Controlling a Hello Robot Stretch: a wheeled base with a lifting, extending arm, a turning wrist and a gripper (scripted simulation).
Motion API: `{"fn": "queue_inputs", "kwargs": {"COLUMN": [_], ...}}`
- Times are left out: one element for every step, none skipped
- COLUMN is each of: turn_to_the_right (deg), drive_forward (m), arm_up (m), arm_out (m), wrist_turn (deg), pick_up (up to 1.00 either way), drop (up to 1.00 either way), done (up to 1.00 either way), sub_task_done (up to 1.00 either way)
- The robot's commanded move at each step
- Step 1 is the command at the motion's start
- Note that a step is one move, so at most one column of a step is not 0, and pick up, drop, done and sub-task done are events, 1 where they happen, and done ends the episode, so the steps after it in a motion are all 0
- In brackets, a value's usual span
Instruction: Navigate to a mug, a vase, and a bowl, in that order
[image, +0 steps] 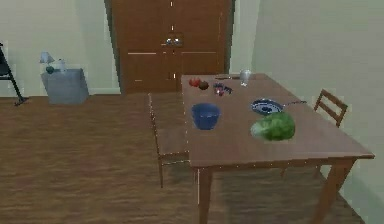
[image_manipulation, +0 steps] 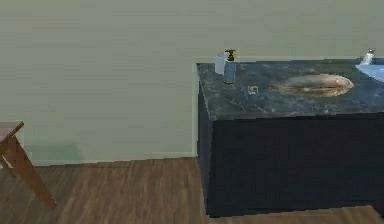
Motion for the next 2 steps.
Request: {"fn": "queue_inputs", "kwargs": {"turn_to_the_right": [0.0,0.0], "drive_forward": [0.3,0.0], "arm_up": [0.0,0.0], "arm_out": [0.0,0.0], "wrist_turn": [0.0,0.0], "pick_up": [0.0,0.0], "drop": [0.0,0.0], "done": [0.0,1.0], "sub_task_done": [0.0,0.0]}}
